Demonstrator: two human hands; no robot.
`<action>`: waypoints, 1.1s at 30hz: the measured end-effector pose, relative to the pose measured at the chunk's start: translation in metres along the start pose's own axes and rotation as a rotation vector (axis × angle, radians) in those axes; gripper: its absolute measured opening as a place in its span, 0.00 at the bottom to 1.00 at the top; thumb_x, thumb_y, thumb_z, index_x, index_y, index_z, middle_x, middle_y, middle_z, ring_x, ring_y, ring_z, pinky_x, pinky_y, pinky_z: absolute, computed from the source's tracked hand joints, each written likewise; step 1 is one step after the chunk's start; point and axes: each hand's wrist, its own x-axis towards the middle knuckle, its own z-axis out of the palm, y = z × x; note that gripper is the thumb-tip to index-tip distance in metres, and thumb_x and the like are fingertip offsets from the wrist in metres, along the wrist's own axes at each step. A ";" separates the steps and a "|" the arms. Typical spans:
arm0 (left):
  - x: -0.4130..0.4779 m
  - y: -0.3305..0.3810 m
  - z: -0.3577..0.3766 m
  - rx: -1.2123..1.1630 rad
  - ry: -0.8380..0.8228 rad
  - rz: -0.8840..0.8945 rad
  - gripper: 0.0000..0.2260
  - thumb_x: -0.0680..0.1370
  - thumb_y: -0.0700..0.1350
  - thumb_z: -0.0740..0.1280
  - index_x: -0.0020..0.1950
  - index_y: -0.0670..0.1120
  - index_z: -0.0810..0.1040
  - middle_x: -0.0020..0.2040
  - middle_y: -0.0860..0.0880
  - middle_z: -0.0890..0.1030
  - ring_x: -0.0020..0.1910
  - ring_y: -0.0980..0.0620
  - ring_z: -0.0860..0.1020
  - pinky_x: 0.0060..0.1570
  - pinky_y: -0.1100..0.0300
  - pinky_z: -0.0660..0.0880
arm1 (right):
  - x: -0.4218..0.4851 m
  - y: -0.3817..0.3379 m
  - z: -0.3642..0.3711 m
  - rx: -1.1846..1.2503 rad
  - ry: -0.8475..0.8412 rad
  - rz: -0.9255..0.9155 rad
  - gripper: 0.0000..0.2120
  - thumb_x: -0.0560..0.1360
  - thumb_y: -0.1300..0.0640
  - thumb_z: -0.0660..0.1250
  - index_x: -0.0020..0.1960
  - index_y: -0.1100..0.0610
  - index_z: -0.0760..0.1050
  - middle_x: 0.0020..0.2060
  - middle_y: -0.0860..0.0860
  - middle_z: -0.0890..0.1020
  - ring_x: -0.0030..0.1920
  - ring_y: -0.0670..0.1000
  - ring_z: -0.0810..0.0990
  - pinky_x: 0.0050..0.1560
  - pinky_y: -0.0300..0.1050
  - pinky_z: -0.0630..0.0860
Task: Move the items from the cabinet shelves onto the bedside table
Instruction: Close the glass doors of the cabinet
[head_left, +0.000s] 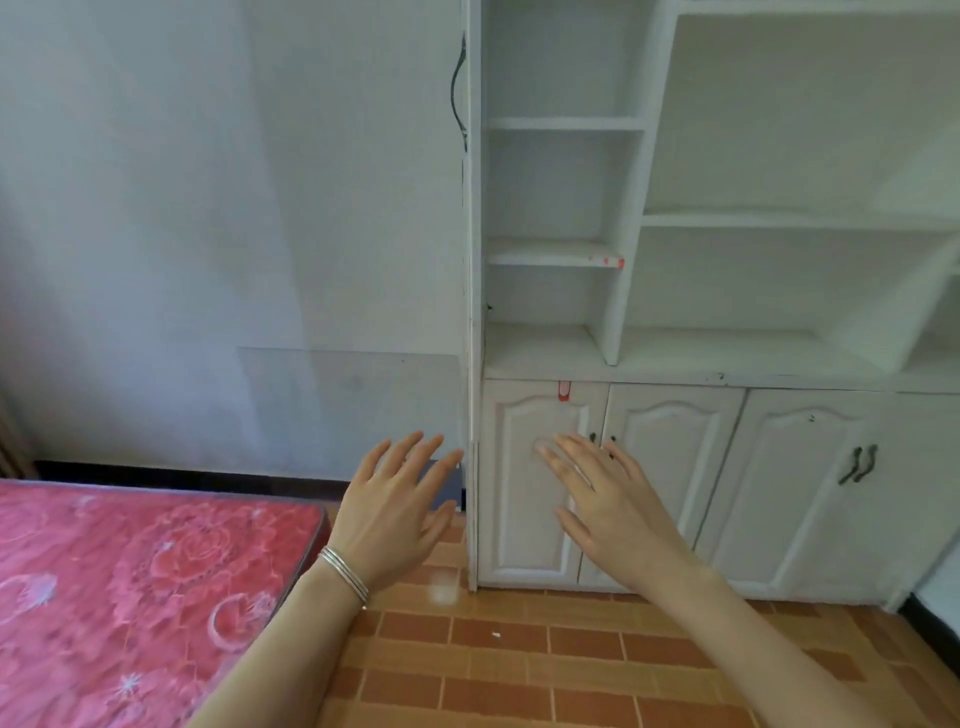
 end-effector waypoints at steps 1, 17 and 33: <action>0.007 -0.005 0.008 -0.010 -0.003 0.016 0.23 0.75 0.57 0.55 0.67 0.50 0.73 0.64 0.46 0.76 0.64 0.44 0.74 0.62 0.44 0.69 | 0.005 0.003 0.008 -0.004 -0.004 0.008 0.30 0.69 0.54 0.72 0.69 0.56 0.68 0.66 0.54 0.73 0.67 0.53 0.70 0.67 0.55 0.67; 0.191 -0.094 0.113 0.063 0.044 0.159 0.22 0.76 0.55 0.56 0.67 0.50 0.74 0.67 0.46 0.74 0.66 0.45 0.71 0.67 0.50 0.63 | 0.150 0.122 0.132 0.000 0.040 0.080 0.30 0.67 0.55 0.74 0.66 0.57 0.70 0.64 0.55 0.74 0.66 0.52 0.68 0.67 0.52 0.62; 0.336 -0.131 0.186 0.095 0.341 0.784 0.17 0.73 0.46 0.62 0.60 0.46 0.79 0.65 0.44 0.76 0.73 0.46 0.61 0.74 0.50 0.50 | 0.193 0.188 0.188 -0.087 -0.009 0.278 0.30 0.69 0.55 0.74 0.68 0.57 0.68 0.66 0.55 0.73 0.66 0.54 0.71 0.63 0.57 0.69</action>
